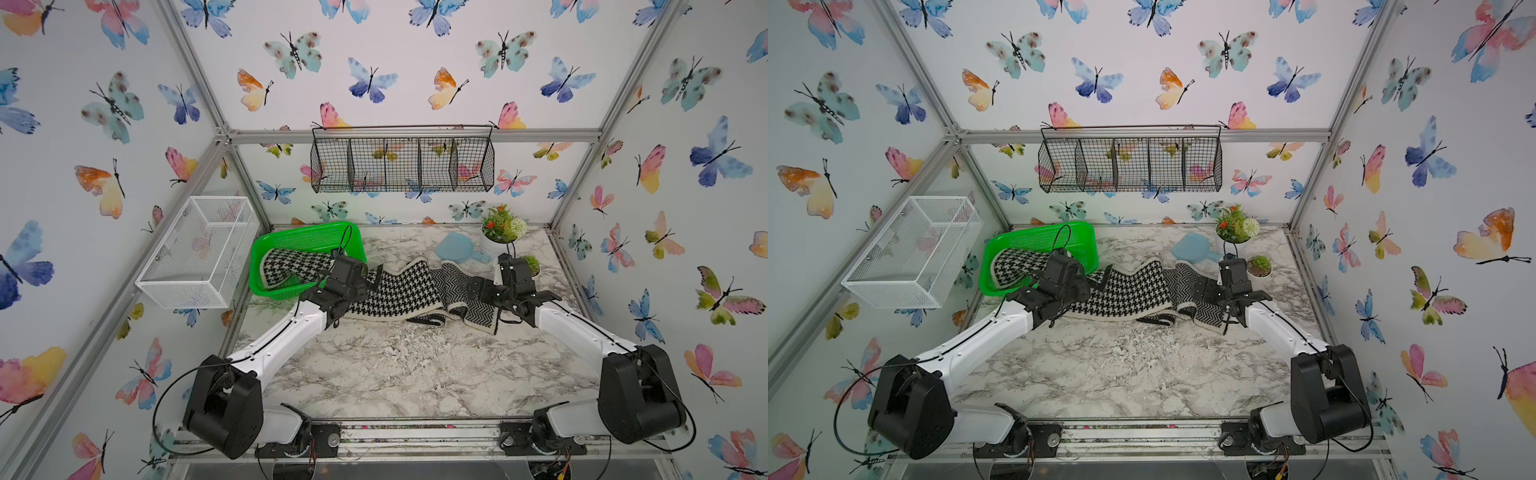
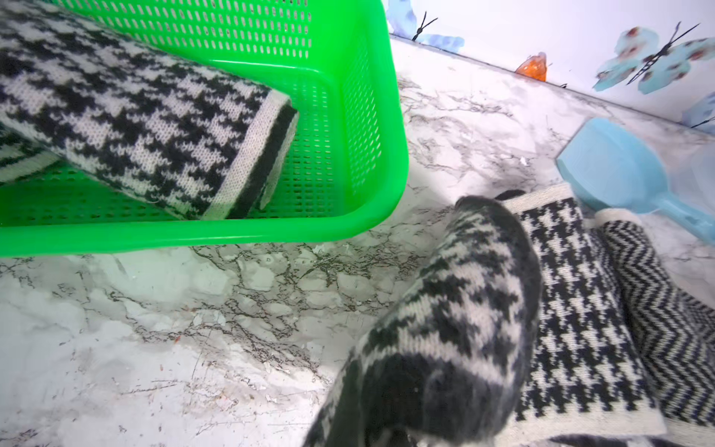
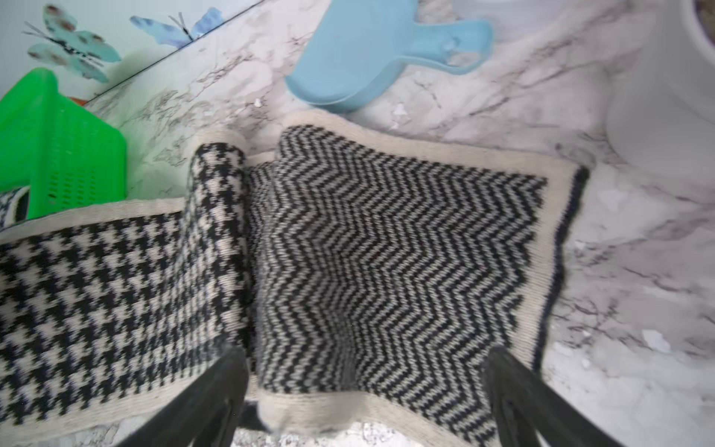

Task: Roll up the scarf and place it into the basket
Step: Flatten out the scarf at the center of the board.

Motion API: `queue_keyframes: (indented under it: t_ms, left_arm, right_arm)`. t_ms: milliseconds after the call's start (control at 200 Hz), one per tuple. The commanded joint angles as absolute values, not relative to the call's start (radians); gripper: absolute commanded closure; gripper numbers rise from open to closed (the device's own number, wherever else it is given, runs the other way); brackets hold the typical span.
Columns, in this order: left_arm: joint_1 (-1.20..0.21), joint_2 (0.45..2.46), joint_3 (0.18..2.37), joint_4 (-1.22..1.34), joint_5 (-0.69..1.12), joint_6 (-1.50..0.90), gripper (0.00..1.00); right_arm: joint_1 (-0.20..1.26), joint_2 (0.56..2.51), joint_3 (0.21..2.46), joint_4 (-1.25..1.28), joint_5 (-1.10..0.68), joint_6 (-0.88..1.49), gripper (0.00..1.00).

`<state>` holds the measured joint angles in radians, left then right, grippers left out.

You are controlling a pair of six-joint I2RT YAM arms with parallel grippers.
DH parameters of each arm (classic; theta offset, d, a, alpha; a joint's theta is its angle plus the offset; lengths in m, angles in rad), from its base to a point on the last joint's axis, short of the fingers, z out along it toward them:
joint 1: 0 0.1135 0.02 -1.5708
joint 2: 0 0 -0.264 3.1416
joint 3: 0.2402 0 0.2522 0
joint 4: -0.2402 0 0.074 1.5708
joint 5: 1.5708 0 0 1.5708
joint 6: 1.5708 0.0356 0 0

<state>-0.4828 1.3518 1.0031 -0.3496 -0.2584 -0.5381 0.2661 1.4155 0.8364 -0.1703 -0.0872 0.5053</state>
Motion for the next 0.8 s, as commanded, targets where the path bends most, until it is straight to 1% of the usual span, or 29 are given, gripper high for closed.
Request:
queue_keyframes:
  t_ms: [0,120,365,451,706,766,791]
  left_arm:
    - [-0.471,1.302,1.023,-0.399,-0.180,-0.518,1.00]
    - [-0.466,1.274,1.037,-0.417,-0.162,-0.511,1.00]
    - [-0.462,1.246,1.036,-0.412,-0.126,-0.505,1.00]
    - [-0.462,1.242,1.035,-0.417,-0.125,-0.503,1.00]
    - [-0.454,1.227,1.040,-0.417,-0.096,-0.510,1.00]
    - [-0.452,1.229,1.042,-0.419,-0.091,-0.509,1.00]
    - [-0.450,1.229,1.042,-0.420,-0.092,-0.509,1.00]
  right_arm:
    - [0.210,1.455,0.782,-0.163,-0.137,0.509,0.08]
    - [0.185,1.524,0.783,-0.180,-0.106,0.510,0.13]
    - [0.149,1.653,0.830,-0.163,-0.087,0.500,0.14]
    - [0.149,1.703,0.855,-0.169,-0.096,0.496,0.16]
    - [0.147,1.752,0.846,-0.179,-0.115,0.488,0.54]
    - [0.147,1.745,0.833,-0.176,-0.128,0.484,0.64]
    - [0.147,1.741,0.825,-0.171,-0.133,0.482,0.69]
